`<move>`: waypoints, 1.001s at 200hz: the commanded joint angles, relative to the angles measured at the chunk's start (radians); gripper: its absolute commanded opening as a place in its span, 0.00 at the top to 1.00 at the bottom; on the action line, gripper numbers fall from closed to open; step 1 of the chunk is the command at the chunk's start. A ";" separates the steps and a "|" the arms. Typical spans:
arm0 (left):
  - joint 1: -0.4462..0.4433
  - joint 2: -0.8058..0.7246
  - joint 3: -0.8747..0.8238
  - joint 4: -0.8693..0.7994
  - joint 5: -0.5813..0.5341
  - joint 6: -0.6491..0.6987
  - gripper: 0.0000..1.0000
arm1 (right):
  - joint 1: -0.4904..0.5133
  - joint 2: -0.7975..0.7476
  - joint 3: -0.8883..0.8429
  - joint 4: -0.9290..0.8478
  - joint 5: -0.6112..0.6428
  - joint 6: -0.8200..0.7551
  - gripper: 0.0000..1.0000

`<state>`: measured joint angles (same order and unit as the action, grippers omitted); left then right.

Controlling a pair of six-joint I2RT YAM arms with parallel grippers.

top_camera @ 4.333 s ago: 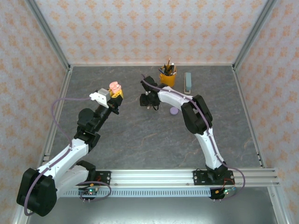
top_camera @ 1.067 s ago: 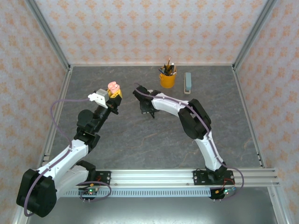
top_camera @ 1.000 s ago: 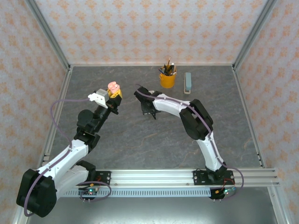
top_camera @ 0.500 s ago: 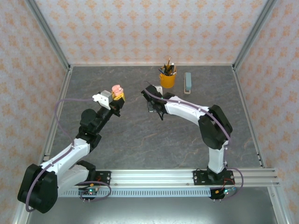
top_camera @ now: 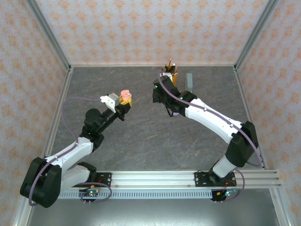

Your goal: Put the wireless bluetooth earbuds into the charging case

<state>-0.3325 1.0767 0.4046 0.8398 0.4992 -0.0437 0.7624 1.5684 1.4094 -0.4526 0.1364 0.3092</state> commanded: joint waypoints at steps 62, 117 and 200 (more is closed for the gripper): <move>-0.090 0.016 0.062 -0.004 0.067 0.122 1.00 | 0.003 -0.134 0.052 0.124 -0.134 -0.061 0.89; -0.121 0.087 0.117 0.052 0.034 0.125 1.00 | 0.006 -0.222 -0.034 0.311 -0.214 -0.062 0.89; -0.156 0.213 0.239 0.137 0.007 0.107 1.00 | 0.014 -0.297 -0.193 0.573 -0.329 -0.098 0.89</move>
<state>-0.4747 1.2697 0.5865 0.8921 0.5159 0.0570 0.7681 1.2934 1.2469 0.0029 -0.1402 0.2352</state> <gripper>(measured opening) 0.219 0.112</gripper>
